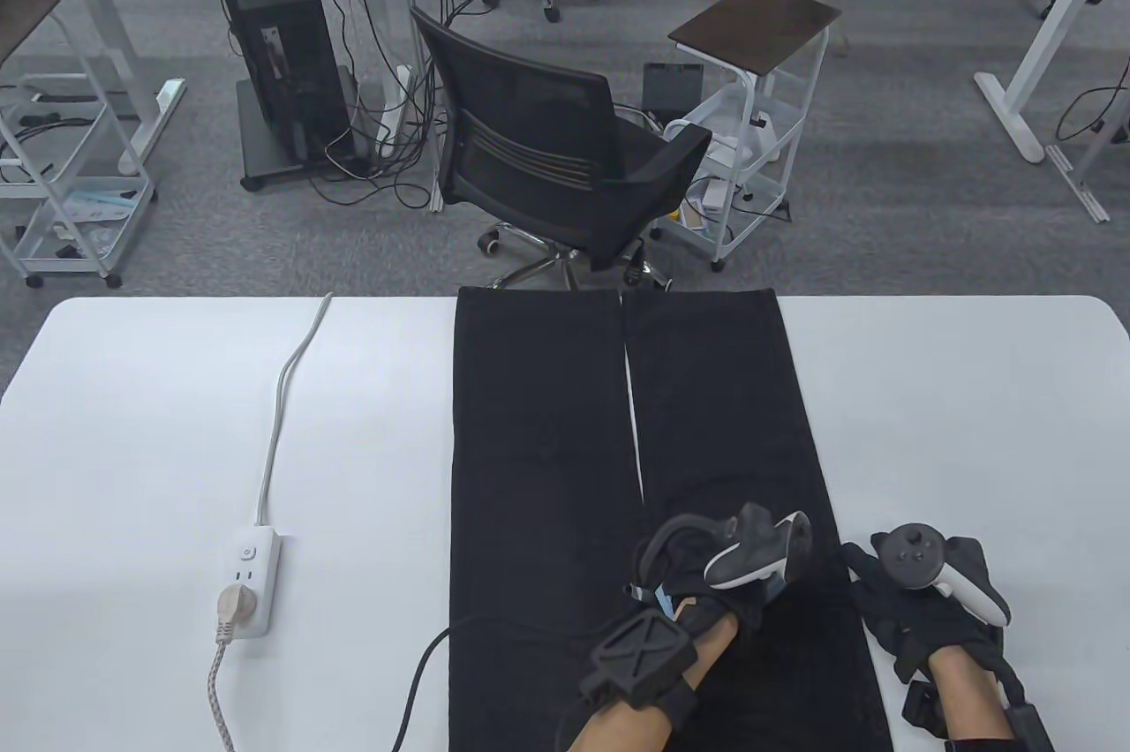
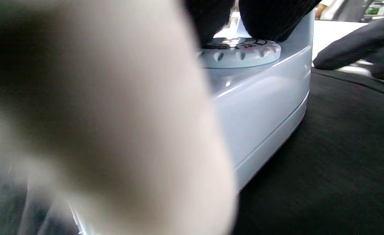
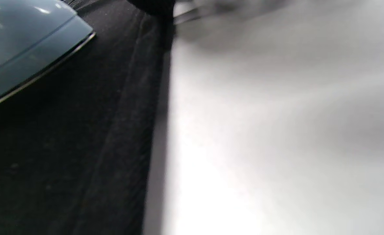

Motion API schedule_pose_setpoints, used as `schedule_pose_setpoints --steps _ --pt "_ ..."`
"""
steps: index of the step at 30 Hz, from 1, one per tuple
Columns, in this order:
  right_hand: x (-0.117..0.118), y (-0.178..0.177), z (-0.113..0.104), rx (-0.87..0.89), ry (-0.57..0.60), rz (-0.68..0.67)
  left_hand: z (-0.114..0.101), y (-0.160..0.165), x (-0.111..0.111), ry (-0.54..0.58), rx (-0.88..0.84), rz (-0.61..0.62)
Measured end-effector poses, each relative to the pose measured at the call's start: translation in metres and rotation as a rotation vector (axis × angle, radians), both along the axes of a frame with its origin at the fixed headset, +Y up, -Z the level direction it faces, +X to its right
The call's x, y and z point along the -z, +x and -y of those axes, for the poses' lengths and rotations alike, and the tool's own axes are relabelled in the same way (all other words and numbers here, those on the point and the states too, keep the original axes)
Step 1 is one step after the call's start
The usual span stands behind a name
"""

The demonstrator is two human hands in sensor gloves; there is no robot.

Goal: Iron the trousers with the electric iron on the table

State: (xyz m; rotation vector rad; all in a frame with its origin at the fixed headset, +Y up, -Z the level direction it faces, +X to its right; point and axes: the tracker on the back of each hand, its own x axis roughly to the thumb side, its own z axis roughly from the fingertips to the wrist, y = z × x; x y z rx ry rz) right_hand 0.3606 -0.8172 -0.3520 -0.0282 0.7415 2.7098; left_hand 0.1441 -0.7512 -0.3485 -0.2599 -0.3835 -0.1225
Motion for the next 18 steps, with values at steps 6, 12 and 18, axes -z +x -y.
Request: schedule_pose_setpoints --steps 6,12,18 --pt "-0.002 0.003 -0.001 0.015 -0.006 0.000 -0.003 0.012 -0.052 0.025 0.022 0.157" --pt "-0.002 0.006 -0.001 0.037 -0.011 -0.002 -0.008 0.011 -0.067 0.103 0.019 0.248" --pt "-0.004 0.005 -0.001 0.043 -0.009 -0.002 -0.028 -0.018 -0.053 0.063 -0.157 0.229"
